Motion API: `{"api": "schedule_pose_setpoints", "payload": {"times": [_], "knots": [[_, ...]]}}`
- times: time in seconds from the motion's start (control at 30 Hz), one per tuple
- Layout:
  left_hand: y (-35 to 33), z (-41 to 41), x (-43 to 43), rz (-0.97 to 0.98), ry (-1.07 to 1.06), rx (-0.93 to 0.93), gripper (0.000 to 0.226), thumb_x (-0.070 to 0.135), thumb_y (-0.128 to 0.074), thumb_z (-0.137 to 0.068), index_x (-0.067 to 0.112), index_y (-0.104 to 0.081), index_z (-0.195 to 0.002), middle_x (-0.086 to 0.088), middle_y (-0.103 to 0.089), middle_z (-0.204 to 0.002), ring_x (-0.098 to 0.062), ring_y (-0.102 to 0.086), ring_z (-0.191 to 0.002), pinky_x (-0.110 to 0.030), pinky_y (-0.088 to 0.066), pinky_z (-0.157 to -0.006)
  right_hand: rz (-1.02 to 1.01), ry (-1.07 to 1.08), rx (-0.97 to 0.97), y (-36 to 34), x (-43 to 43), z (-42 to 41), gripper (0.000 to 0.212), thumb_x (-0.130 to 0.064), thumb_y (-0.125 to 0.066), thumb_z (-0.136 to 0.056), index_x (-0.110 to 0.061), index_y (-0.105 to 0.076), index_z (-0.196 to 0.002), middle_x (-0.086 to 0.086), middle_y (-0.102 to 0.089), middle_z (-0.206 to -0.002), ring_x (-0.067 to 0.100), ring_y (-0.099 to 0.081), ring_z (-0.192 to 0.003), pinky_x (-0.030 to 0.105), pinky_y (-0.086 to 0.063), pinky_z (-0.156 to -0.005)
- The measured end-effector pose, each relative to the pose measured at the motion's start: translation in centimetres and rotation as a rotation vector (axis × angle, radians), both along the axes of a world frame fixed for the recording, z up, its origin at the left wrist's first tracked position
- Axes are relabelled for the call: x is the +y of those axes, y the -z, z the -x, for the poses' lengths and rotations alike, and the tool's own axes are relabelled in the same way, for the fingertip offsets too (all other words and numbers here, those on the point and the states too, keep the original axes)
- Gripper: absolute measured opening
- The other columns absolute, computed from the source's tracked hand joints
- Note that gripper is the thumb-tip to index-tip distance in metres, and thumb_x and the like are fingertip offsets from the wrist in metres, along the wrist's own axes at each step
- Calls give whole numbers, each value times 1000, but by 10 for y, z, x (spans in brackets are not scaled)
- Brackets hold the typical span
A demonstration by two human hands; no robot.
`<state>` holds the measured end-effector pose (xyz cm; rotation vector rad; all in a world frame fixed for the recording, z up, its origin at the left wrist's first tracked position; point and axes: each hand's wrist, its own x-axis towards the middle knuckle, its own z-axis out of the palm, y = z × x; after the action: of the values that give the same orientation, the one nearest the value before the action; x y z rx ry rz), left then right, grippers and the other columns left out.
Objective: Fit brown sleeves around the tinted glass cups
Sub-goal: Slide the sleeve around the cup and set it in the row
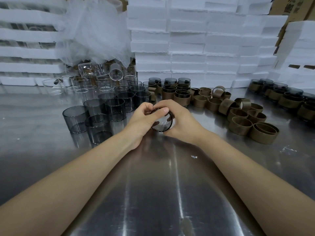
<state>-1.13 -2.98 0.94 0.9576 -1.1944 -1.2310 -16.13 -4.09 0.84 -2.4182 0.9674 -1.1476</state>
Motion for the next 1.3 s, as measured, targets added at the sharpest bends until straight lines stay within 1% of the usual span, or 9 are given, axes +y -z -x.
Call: {"api": "schedule_pose_setpoints", "payload": {"times": [0.13, 0.23, 0.37, 0.53, 0.63, 0.77, 0.93, 1.17, 1.3], "knots": [[3, -2, -2, -2, 2, -91, 41, 26, -83, -75, 13, -48, -93, -8, -59, -97, -19, -62, -88, -36, -52, -88, 37, 14, 53, -2, 1, -1, 61, -2, -79, -65, -11, -60, -122, -6, -58, -114, 12, -55, -109, 20, -44, -93], [6, 0, -4, -2, -27, -163, 49, 30, -84, -72, 15, -47, -101, -1, -60, -97, -10, -63, -85, -20, -53, -73, 9, 44, 80, -3, 0, -1, 69, 1, -77, -59, -13, -60, -124, -6, -59, -114, 9, -53, -109, 15, -42, -91], [12, 2, -7, 61, -64, -275, 53, 30, -86, -71, 24, -43, -100, 3, -57, -97, -5, -58, -84, -7, -44, -57, -49, 90, 59, 1, -2, -3, 68, -5, -78, -59, -19, -60, -123, -6, -62, -112, 10, -53, -108, 23, -45, -89], [16, 5, -6, 183, -65, -361, 56, 20, -88, -69, 26, -43, -102, 10, -58, -98, 11, -59, -78, -3, -42, -63, -189, 118, -3, 6, -8, -1, 64, -11, -82, -59, -28, -60, -116, -15, -64, -107, 3, -58, -101, 15, -44, -84], [17, 5, -7, 216, -69, -355, 55, 15, -87, -70, 25, -47, -106, 12, -61, -101, 10, -60, -87, -4, -44, -73, -305, 111, -92, 7, -11, 2, 65, -3, -82, -58, -30, -59, -113, -18, -65, -101, -5, -61, -94, 8, -44, -77], [17, 3, -7, 273, -70, -366, 52, 14, -85, -73, 28, -53, -112, 19, -62, -106, 20, -56, -95, -1, -42, -80, -396, 83, -205, 7, -17, 8, 65, 5, -81, -59, -22, -61, -115, -7, -69, -105, 10, -65, -98, 24, -52, -84], [17, 1, -8, 324, -61, -344, 50, 9, -80, -78, 31, -58, -117, 12, -66, -118, -4, -58, -117, -23, -43, -103, -464, 10, -316, 3, -14, 12, 65, 5, -74, -54, -22, -63, -112, -11, -71, -97, 4, -65, -88, 20, -52, -74], [9, 3, -3, 299, -65, -241, 37, 2, -61, -90, 36, -65, -105, 30, -71, -92, 14, -62, -92, -4, -45, -77, -443, -12, -355, 2, -14, 11, 66, 19, -71, -60, -11, -61, -118, 0, -68, -107, 15, -64, -98, 35, -52, -86], [8, 5, -1, 290, -111, -217, 30, 10, -43, -102, 30, -66, -108, 24, -71, -94, 11, -63, -92, -10, -50, -80, -460, -39, -368, 4, -14, 12, 66, 20, -71, -63, -12, -59, -119, -1, -68, -107, 10, -64, -98, 27, -53, -81]]}}
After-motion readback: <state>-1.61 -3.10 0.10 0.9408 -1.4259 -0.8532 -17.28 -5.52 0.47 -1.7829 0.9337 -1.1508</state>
